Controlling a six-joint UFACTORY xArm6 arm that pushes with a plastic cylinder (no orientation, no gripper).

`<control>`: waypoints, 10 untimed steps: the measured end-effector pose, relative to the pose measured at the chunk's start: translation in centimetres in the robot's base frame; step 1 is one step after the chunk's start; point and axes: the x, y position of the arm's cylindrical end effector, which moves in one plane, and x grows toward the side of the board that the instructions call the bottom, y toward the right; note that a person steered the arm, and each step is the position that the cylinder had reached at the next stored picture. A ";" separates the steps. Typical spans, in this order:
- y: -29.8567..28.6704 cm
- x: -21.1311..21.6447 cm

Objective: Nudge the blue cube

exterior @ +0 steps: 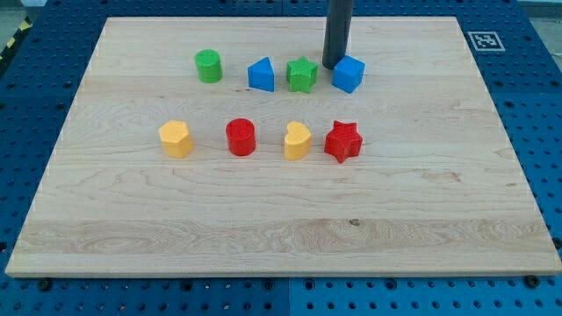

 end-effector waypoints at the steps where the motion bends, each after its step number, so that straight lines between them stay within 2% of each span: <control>1: 0.0 0.7; 4: 1.0 -1.1; 6: 3.8 -1.3; 10: 3.9 -0.6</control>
